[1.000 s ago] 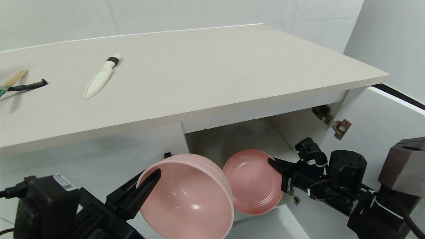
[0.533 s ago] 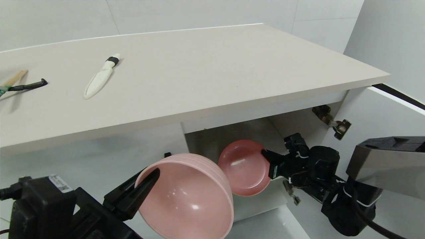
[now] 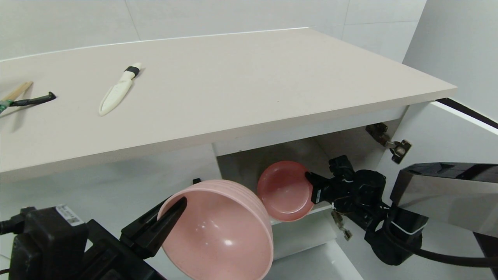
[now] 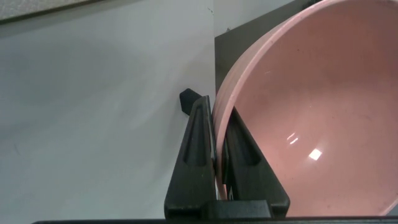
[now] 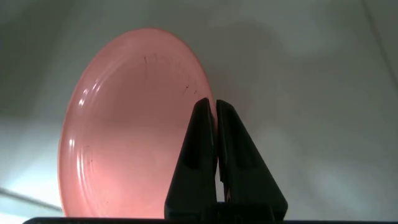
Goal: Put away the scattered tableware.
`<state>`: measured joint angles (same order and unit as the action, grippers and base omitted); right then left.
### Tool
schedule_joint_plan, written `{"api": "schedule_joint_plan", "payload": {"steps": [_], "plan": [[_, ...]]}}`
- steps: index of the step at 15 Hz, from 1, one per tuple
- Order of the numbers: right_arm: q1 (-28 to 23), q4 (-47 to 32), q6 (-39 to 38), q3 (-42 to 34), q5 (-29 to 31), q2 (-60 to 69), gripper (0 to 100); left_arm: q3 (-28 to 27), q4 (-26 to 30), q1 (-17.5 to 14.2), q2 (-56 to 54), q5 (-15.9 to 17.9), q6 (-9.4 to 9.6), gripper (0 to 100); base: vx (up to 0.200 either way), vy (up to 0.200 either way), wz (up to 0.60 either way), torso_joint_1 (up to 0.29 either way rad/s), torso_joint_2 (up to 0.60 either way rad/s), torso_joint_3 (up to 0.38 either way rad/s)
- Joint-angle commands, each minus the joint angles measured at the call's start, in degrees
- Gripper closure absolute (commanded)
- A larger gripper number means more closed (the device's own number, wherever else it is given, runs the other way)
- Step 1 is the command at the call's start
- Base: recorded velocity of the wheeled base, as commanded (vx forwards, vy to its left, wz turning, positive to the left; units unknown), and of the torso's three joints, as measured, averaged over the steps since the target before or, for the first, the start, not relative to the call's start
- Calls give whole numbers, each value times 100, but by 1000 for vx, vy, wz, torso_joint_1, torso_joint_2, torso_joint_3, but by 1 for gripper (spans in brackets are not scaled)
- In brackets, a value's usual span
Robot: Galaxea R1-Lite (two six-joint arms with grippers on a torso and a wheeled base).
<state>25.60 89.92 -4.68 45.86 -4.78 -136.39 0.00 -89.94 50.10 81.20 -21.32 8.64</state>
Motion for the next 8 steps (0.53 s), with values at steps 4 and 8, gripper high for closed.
{"api": "schedule_joint_plan", "payload": {"steps": [4, 8], "plan": [[-284, 8, -6, 389, 74, -309, 100, 0, -6, -1, 27, -4, -3, 100, 0, 0, 0, 0, 0, 0], [-284, 8, -6, 529, 153, -362, 100, 0, -6, -1, 27, -4, 6, 100, 0, 0, 0, 0, 0, 0]]}}
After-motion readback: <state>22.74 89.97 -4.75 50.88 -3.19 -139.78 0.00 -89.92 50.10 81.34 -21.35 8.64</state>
